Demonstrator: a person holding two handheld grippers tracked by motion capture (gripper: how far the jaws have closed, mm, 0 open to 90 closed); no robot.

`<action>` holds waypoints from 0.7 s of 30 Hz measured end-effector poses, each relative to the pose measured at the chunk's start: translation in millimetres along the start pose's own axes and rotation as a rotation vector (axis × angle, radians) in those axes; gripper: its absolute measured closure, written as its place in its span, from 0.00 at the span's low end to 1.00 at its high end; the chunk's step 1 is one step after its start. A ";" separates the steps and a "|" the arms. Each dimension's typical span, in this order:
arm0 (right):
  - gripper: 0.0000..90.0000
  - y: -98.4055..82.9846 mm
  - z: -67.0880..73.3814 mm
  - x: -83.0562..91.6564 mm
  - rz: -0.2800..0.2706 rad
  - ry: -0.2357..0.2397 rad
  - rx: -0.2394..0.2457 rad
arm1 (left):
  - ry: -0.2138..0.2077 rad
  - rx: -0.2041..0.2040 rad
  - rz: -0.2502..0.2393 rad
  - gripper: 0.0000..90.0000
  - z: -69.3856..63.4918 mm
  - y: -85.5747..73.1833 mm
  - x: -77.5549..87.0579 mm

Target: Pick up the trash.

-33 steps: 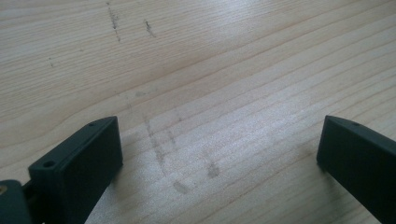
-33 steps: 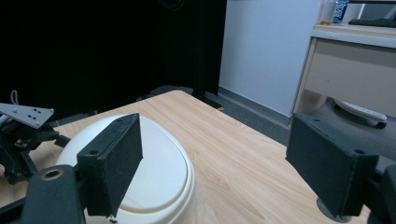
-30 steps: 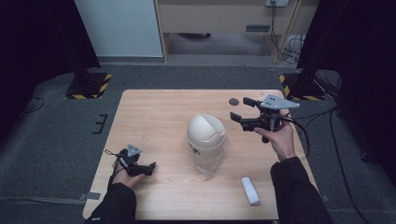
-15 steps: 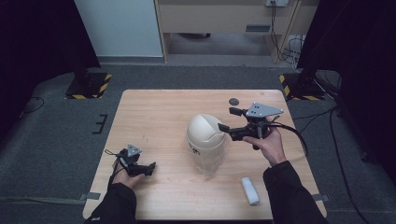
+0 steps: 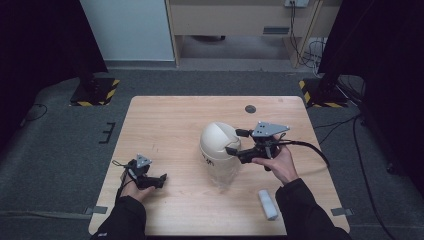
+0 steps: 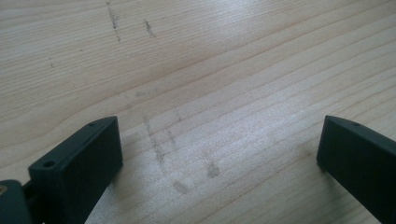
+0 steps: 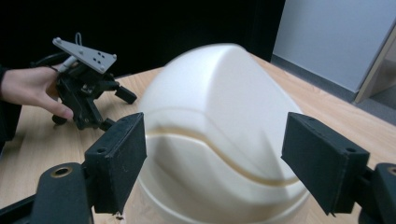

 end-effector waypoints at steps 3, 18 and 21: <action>0.24 -6.2 0.9 -0.9 0.016 0.004 -0.007 | 0.001 0.000 0.000 0.00 0.0 0.0 0.0; 0.22 -10.6 7.2 -10.0 0.027 0.029 -0.025 | 0.000 0.000 0.000 0.00 0.0 0.0 0.0; 0.21 -10.3 7.4 -11.3 0.024 0.031 -0.035 | 0.000 0.000 0.000 0.00 0.0 0.0 0.0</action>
Point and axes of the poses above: each handheld gripper's, and its own axes: x roughly backward along the jaws, y roughly out of its top, z roughly to its left, the point moved 10 cm from there along -x, roughly forward along the jaws, and after that the axes turned 12 degrees about x, right-handed, at the moved point
